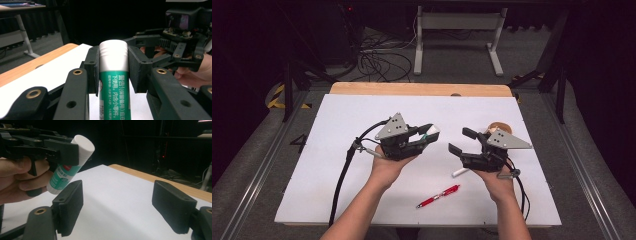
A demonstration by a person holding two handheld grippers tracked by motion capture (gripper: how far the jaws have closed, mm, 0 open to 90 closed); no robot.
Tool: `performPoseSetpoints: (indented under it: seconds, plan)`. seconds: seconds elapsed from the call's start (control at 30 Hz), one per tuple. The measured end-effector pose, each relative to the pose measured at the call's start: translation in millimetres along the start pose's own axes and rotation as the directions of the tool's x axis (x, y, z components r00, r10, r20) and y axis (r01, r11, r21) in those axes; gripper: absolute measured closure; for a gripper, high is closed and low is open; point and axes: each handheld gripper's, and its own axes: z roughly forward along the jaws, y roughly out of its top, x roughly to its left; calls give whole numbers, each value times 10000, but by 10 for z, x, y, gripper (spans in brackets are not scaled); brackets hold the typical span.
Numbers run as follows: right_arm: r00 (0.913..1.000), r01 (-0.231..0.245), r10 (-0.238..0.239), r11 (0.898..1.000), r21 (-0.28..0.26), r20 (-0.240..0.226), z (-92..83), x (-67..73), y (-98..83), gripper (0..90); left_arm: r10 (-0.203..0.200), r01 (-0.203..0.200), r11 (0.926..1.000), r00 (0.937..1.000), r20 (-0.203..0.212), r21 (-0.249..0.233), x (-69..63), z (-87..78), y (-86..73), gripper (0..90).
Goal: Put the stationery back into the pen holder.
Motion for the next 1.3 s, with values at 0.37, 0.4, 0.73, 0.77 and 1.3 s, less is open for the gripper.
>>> performPoseSetpoints:
  seconds: [0.37, 0.4, 0.73, 0.77, 1.3]
  plan:
    - [9972, -333, 321, 9993, -173, -670, 69, 61, -10, 285, -171, 176, 9997, 9995, 274, -195, -47, 109, -8, 652]
    - [9972, -333, 321, 9993, -173, -670, 69, 61, -10, 285, -122, 126, 9998, 9995, 276, -147, -50, 117, -11, 652]
    - [9888, -719, 673, 9969, -303, -1333, 105, 99, -11, 327, -213, 225, 9993, 9990, 386, -313, -105, 216, -28, 651]
    - [9878, -755, 709, 9967, -287, -1386, 112, 105, -14, 331, -228, 240, 9992, 9989, 417, -309, -110, 226, -28, 651]
    - [9746, -1049, 1000, 9944, -141, -2003, 181, 156, -37, 436, -368, 405, 9976, 9971, 660, -559, -194, 335, -2, 651]
